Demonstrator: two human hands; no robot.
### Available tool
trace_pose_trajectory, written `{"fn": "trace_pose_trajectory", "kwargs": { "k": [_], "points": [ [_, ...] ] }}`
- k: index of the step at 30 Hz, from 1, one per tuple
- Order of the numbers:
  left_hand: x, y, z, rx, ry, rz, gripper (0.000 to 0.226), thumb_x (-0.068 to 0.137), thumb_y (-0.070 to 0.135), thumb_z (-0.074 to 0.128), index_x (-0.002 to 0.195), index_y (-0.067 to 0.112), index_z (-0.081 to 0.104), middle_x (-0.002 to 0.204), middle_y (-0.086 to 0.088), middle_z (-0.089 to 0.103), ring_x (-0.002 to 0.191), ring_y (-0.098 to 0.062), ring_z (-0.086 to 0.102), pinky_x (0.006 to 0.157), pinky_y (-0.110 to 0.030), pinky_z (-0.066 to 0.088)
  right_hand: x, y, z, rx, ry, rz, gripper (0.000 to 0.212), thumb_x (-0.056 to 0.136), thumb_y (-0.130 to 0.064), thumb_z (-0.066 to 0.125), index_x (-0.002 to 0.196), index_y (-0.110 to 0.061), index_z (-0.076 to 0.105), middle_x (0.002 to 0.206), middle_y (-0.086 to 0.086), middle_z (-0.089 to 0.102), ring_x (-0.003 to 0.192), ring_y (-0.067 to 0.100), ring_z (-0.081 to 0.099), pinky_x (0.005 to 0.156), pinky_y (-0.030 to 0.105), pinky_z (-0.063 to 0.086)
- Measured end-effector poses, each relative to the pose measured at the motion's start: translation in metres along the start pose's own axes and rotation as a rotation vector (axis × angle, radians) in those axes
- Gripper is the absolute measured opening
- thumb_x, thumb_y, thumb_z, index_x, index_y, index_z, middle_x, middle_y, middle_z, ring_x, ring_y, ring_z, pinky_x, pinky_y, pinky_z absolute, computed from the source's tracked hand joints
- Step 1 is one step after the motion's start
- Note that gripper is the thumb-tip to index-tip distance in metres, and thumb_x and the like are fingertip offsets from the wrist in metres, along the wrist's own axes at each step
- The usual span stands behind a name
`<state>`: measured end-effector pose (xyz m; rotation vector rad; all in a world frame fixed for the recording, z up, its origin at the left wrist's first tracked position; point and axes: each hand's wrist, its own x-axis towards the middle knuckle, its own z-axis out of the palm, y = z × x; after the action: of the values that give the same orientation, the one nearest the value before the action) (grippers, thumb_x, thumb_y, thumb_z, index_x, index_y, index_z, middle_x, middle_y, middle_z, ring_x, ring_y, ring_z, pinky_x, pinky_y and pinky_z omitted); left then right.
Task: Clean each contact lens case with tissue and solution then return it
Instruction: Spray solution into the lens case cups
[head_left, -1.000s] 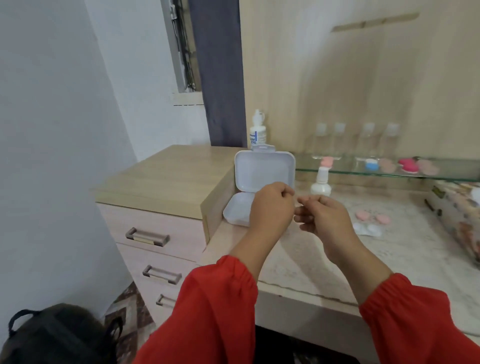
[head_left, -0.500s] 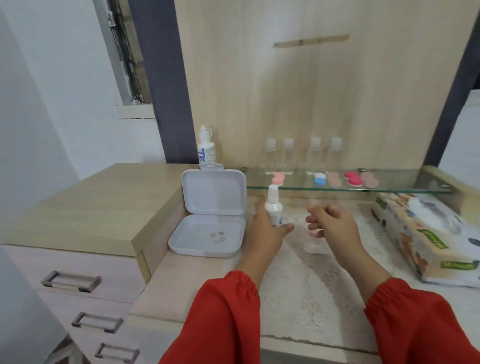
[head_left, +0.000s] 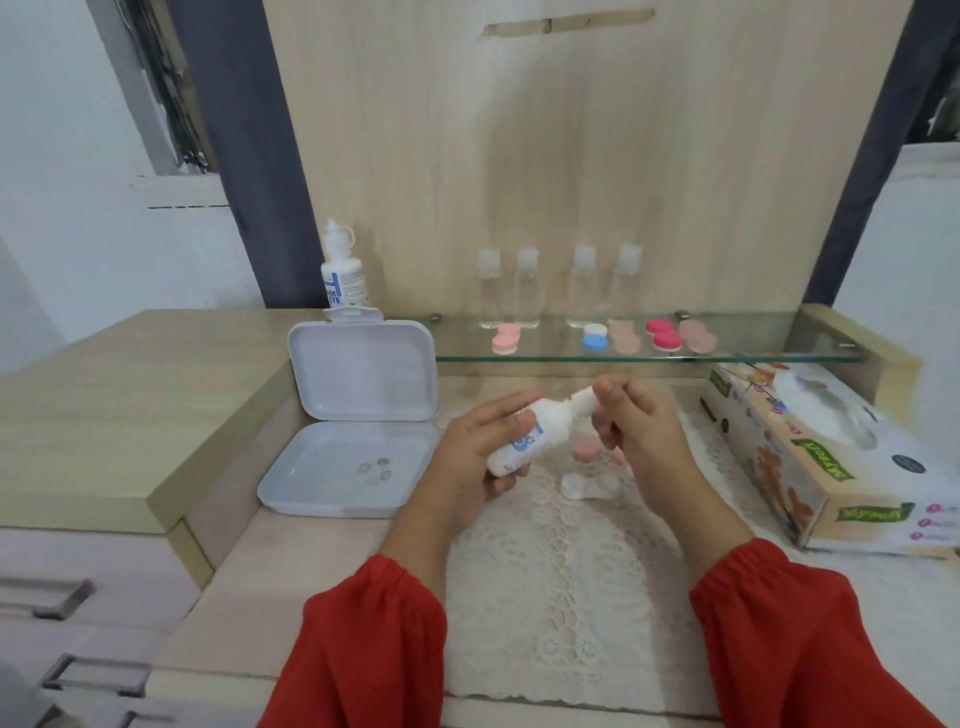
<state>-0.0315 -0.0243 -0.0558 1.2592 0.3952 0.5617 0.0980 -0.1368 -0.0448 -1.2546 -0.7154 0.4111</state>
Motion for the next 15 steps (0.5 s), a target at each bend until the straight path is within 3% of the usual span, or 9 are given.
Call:
{"fn": "trace_pose_trajectory", "kwargs": {
  "k": [3, 5, 7, 8, 10, 12, 13, 15],
  "points": [
    [0.003, -0.003, 0.001, -0.004, 0.007, -0.003, 0.019, 0.083, 0.018, 0.066, 0.101, 0.019, 0.070, 0.076, -0.013, 0.064, 0.049, -0.021, 0.050, 0.032, -0.015, 0.025, 0.001, 0.001, -0.005, -0.013, -0.052, -0.028, 0.009, 0.088, -0.009, 0.064, 0.079, -0.011, 0.067, 0.062, 0.004, 0.052, 0.052, 0.008, 0.046, 0.043, 0.015, 0.041],
    [0.006, -0.004, -0.001, -0.015, 0.058, -0.022, 0.012, 0.087, 0.017, 0.062, 0.099, 0.015, 0.065, 0.074, -0.013, 0.062, 0.045, -0.018, 0.048, 0.031, -0.014, 0.023, 0.002, 0.004, -0.010, 0.043, -0.127, -0.058, 0.021, 0.085, 0.003, 0.064, 0.097, -0.014, 0.070, 0.085, 0.003, 0.068, 0.072, 0.008, 0.061, 0.056, 0.019, 0.051],
    [0.009, -0.005, -0.005, -0.030, 0.087, -0.029, 0.012, 0.088, 0.017, 0.061, 0.099, 0.014, 0.063, 0.072, -0.012, 0.061, 0.042, -0.017, 0.047, 0.030, -0.014, 0.023, 0.004, 0.007, -0.014, 0.088, -0.169, -0.058, 0.037, 0.083, -0.001, 0.068, 0.115, -0.017, 0.065, 0.110, 0.000, 0.068, 0.095, 0.010, 0.064, 0.074, 0.024, 0.056],
    [0.010, -0.005, -0.005, -0.031, 0.094, -0.030, 0.013, 0.087, 0.018, 0.062, 0.099, 0.014, 0.063, 0.071, -0.012, 0.062, 0.042, -0.017, 0.047, 0.030, -0.014, 0.023, 0.004, 0.008, -0.013, 0.062, -0.145, -0.033, 0.034, 0.083, -0.012, 0.069, 0.116, -0.017, 0.064, 0.111, 0.000, 0.067, 0.095, 0.013, 0.063, 0.073, 0.024, 0.055],
    [0.010, -0.005, -0.006, -0.016, 0.101, -0.033, 0.014, 0.086, 0.018, 0.062, 0.100, 0.013, 0.064, 0.071, -0.012, 0.062, 0.043, -0.017, 0.047, 0.030, -0.014, 0.024, 0.003, 0.008, -0.010, -0.019, -0.069, 0.018, 0.027, 0.084, -0.031, 0.065, 0.102, -0.010, 0.068, 0.092, 0.006, 0.066, 0.077, 0.020, 0.061, 0.060, 0.024, 0.051],
    [0.011, -0.006, -0.006, -0.003, 0.109, -0.038, 0.017, 0.086, 0.018, 0.063, 0.102, 0.012, 0.064, 0.071, -0.013, 0.062, 0.042, -0.017, 0.047, 0.030, -0.014, 0.024, 0.005, 0.009, -0.011, -0.050, -0.036, 0.008, 0.015, 0.089, -0.021, 0.064, 0.091, -0.008, 0.070, 0.081, 0.009, 0.064, 0.068, 0.022, 0.058, 0.057, 0.022, 0.050],
    [0.011, -0.006, -0.006, -0.006, 0.112, -0.040, 0.018, 0.086, 0.018, 0.063, 0.103, 0.011, 0.064, 0.071, -0.014, 0.061, 0.042, -0.017, 0.047, 0.030, -0.014, 0.024, 0.005, 0.009, -0.013, -0.012, -0.069, -0.009, 0.009, 0.090, -0.011, 0.063, 0.095, -0.011, 0.070, 0.086, 0.008, 0.067, 0.074, 0.021, 0.061, 0.062, 0.023, 0.052],
    [0.012, -0.006, -0.007, -0.015, 0.118, -0.041, 0.019, 0.086, 0.018, 0.063, 0.103, 0.011, 0.063, 0.071, -0.014, 0.061, 0.042, -0.017, 0.047, 0.030, -0.014, 0.023, 0.005, 0.010, -0.015, 0.072, -0.139, -0.028, 0.028, 0.089, -0.002, 0.062, 0.111, -0.018, 0.067, 0.105, 0.003, 0.068, 0.092, 0.016, 0.064, 0.075, 0.026, 0.054]
  ]
}}
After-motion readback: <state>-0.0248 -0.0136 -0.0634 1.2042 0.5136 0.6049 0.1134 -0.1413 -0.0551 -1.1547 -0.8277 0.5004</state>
